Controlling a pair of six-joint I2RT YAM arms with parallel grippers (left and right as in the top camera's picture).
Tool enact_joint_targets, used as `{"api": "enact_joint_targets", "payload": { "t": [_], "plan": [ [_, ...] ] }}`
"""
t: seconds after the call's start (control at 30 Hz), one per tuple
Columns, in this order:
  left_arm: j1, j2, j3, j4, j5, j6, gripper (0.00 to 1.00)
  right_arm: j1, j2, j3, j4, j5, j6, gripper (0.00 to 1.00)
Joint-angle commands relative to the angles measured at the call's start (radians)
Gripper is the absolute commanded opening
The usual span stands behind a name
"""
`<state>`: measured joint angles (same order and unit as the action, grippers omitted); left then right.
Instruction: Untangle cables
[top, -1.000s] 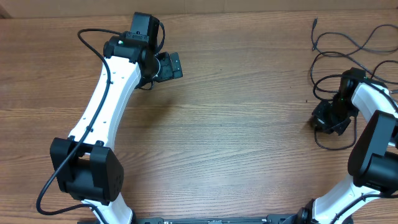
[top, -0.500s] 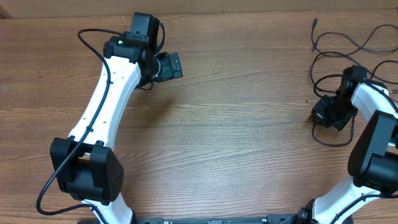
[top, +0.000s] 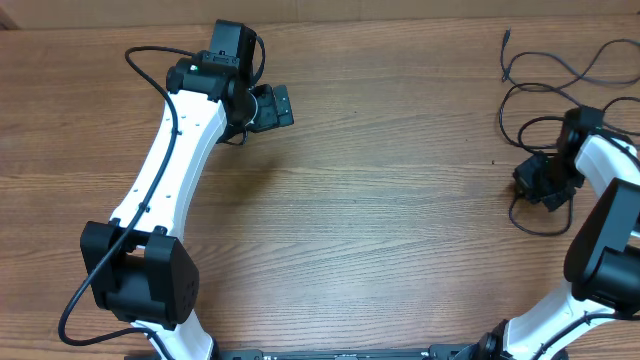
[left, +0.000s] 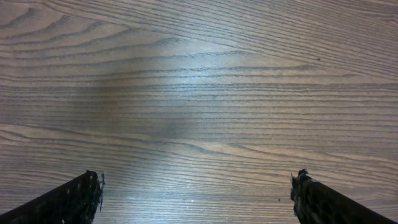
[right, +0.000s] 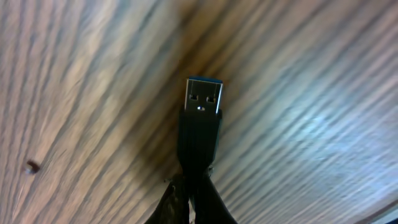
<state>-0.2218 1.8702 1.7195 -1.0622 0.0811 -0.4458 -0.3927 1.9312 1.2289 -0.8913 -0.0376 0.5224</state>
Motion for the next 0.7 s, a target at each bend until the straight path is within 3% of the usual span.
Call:
{"api": "enact_joint_targets", "payload": {
  "t": [0.0, 0.07, 0.1, 0.13, 0.43, 0.67],
  "plan": [
    [-0.001, -0.027, 0.011, -0.002, -0.003, 0.004, 1.0, -0.022, -0.001, 0.032, -0.001, 0.021, 0.019, 0.19],
    [-0.001, -0.027, 0.011, -0.003, -0.003, 0.004, 1.0, -0.028, -0.002, 0.043, -0.01, 0.014, -0.011, 0.49],
    [-0.001, -0.027, 0.011, -0.003, -0.003, 0.004, 0.99, -0.029, -0.002, 0.057, -0.022, 0.009, -0.027, 0.81],
    [-0.001, -0.027, 0.011, -0.003, -0.003, 0.004, 1.0, -0.029, -0.003, 0.076, -0.041, 0.007, -0.031, 1.0],
    [-0.001, -0.027, 0.011, -0.002, -0.003, 0.003, 1.0, -0.023, -0.077, 0.284, -0.254, 0.006, -0.034, 1.0],
    [-0.001, -0.027, 0.011, -0.047, 0.054, 0.016, 1.0, 0.03, -0.269, 0.306, -0.339, 0.006, -0.034, 1.0]
  ]
}}
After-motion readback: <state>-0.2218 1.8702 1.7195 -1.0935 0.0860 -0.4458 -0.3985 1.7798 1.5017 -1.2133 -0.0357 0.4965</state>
